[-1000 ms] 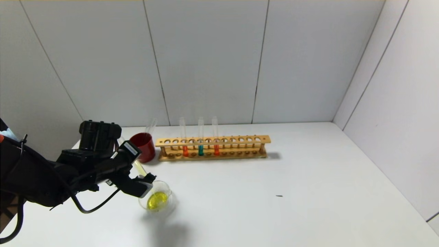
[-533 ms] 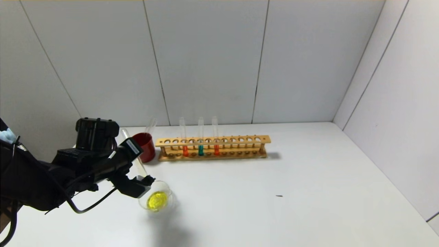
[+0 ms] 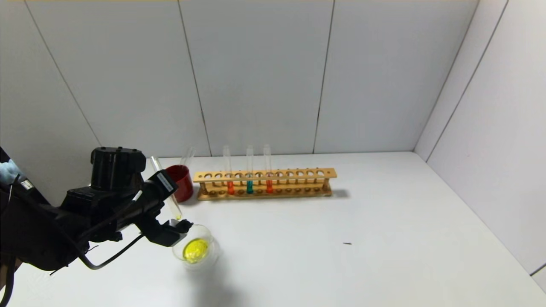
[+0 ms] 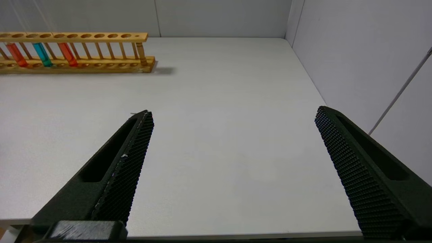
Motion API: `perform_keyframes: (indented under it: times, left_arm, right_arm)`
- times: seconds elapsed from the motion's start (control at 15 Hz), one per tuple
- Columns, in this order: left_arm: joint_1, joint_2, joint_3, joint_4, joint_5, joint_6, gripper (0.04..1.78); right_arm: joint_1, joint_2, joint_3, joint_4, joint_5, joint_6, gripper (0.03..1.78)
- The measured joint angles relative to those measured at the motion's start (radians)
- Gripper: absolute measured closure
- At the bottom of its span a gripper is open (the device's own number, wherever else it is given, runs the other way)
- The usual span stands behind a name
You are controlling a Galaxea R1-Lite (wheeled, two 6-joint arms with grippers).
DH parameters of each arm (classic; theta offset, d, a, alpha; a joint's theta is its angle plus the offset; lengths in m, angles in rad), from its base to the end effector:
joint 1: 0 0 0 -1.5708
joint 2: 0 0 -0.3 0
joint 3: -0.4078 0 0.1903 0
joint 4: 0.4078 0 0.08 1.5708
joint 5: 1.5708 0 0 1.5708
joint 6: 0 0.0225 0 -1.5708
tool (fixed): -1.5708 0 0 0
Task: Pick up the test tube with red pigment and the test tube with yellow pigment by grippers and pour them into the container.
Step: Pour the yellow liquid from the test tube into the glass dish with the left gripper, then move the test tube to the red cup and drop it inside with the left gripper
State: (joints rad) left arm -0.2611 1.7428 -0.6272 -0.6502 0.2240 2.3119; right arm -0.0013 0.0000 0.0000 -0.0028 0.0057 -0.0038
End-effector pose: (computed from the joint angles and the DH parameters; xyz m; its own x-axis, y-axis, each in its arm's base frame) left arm 0.2786 -0.0693 0.1261 0.8991 -0.0103 -0.4376 0.2794 -0.7560 0.5920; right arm -0.0228 0.0002 0.0758 1.0000 0.0044 0.0028 -0.0044 1.0000 -0.0038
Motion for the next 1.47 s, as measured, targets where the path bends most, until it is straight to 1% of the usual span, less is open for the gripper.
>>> perform_keyframes:
  times: [0.13, 0.27, 0.4, 0.6, 0.73, 0.87, 0.93, 1.0, 1.07, 1.13, 1.2, 1.33, 1.4, 1.47]
  left_arm:
    - [-0.002, -0.011, 0.004, -0.003, 0.0, -0.058, 1.52]
    - [-0.004, -0.032, 0.016, -0.002, -0.002, -0.211, 1.52]
    - [-0.004, -0.075, 0.045, 0.002, -0.003, -0.453, 1.52]
    - [-0.004, -0.152, 0.045, 0.011, 0.009, -0.89, 1.52]
    - [0.007, -0.184, -0.014, 0.039, 0.018, -1.208, 1.52]
    - [0.027, -0.2, -0.089, 0.119, -0.005, -1.514, 1.52]
    - [0.039, -0.204, -0.119, 0.171, -0.046, -1.679, 1.52]
    - [0.059, -0.205, -0.14, 0.211, -0.106, -1.825, 1.52]
    - [0.098, -0.2, -0.159, 0.236, -0.182, -1.956, 1.52]
    - [0.147, -0.186, -0.179, 0.237, -0.25, -2.043, 1.52]
    - [0.198, -0.161, -0.203, 0.224, -0.317, -2.092, 1.52]
    - [0.289, -0.092, -0.257, 0.168, -0.437, -2.113, 1.52]
    - [0.32, -0.056, -0.276, 0.139, -0.474, -2.115, 1.52]
    - [0.342, -0.018, -0.294, 0.113, -0.493, -2.118, 1.52]
  right_arm:
    - [0.0, 0.0, 0.0, 0.0, 0.0, 0.0, 0.06]
    - [0.0, 0.0, 0.0, 0.0, 0.0, 0.0, 0.06]
    - [0.0, 0.0, 0.0, 0.0, 0.0, 0.0, 0.06]
    - [0.0, 0.0, 0.0, 0.0, 0.0, 0.0, 0.06]
    - [0.0, 0.0, 0.0, 0.0, 0.0, 0.0, 0.06]
    - [0.0, 0.0, 0.0, 0.0, 0.0, 0.0, 0.06]
    - [0.0, 0.0, 0.0, 0.0, 0.0, 0.0, 0.06]
    - [0.0, 0.0, 0.0, 0.0, 0.0, 0.0, 0.06]
    - [0.0, 0.0, 0.0, 0.0, 0.0, 0.0, 0.06]
    - [0.0, 0.0, 0.0, 0.0, 0.0, 0.0, 0.06]
    - [0.0, 0.0, 0.0, 0.0, 0.0, 0.0, 0.06]
    - [0.0, 0.0, 0.0, 0.0, 0.0, 0.0, 0.06]
    - [0.0, 0.0, 0.0, 0.0, 0.0, 0.0, 0.06]
    - [0.0, 0.0, 0.0, 0.0, 0.0, 0.0, 0.06]
